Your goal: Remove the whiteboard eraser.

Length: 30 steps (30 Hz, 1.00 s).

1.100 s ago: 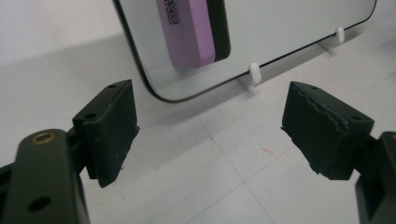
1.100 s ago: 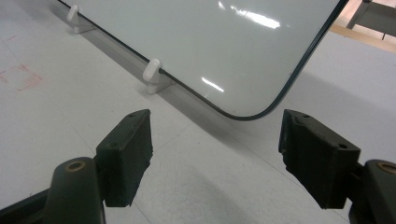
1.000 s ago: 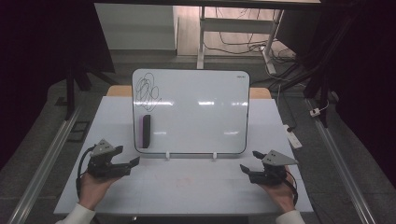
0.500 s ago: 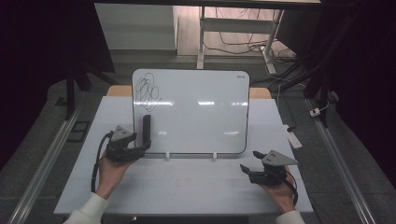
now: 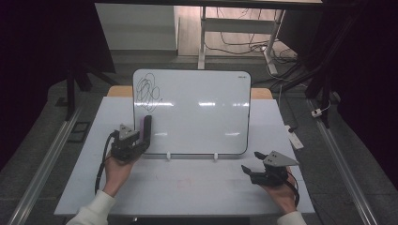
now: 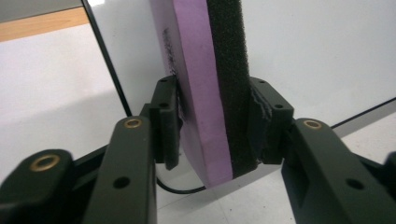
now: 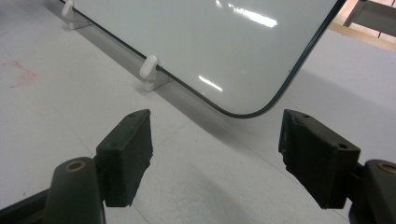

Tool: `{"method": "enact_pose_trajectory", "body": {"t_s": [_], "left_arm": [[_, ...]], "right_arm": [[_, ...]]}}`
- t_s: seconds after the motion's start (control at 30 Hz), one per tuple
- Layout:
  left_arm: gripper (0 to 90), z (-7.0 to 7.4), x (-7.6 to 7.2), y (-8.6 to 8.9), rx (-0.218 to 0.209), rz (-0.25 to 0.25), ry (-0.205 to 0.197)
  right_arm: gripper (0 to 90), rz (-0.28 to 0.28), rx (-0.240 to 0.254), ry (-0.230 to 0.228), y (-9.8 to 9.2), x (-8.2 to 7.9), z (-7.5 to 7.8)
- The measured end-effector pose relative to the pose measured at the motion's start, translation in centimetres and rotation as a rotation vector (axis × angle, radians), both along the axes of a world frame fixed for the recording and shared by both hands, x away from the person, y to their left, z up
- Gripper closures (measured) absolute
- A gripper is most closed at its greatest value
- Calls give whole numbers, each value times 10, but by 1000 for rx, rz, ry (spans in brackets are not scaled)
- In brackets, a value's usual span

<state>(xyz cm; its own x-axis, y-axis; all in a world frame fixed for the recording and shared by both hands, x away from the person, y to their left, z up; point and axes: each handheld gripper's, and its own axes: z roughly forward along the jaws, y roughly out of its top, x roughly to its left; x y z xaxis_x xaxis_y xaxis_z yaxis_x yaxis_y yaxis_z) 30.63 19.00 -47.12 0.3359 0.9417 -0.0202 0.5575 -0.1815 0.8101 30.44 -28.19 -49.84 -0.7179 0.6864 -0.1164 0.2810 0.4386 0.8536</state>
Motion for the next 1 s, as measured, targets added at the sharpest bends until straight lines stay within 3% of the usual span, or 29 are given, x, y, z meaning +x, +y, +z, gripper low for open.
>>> {"method": "enact_pose_trajectory", "body": {"t_s": [0.1,0.17,0.23,0.57,0.7,0.8,1.0], "left_arm": [[627,2,-3,1,1,10,-21],[642,6,-7,3,-19,-3,-43],[643,13,-15,2,-12,-31,-63],[644,17,-35,-9,-34,-151,-66],[644,15,-39,-19,-53,-202,-61],[644,13,-43,-33,-40,-260,-62],[644,8,-45,-48,-25,-308,-55]], "right_arm": [[252,2,-1,-5,0,0,0],[253,-1,0,-10,1,-1,2],[253,-1,-1,-15,1,-2,2],[255,5,15,-8,4,-3,5],[263,10,57,27,9,-2,9],[268,-10,50,64,15,-1,11],[279,-3,91,116,27,0,20]]}}
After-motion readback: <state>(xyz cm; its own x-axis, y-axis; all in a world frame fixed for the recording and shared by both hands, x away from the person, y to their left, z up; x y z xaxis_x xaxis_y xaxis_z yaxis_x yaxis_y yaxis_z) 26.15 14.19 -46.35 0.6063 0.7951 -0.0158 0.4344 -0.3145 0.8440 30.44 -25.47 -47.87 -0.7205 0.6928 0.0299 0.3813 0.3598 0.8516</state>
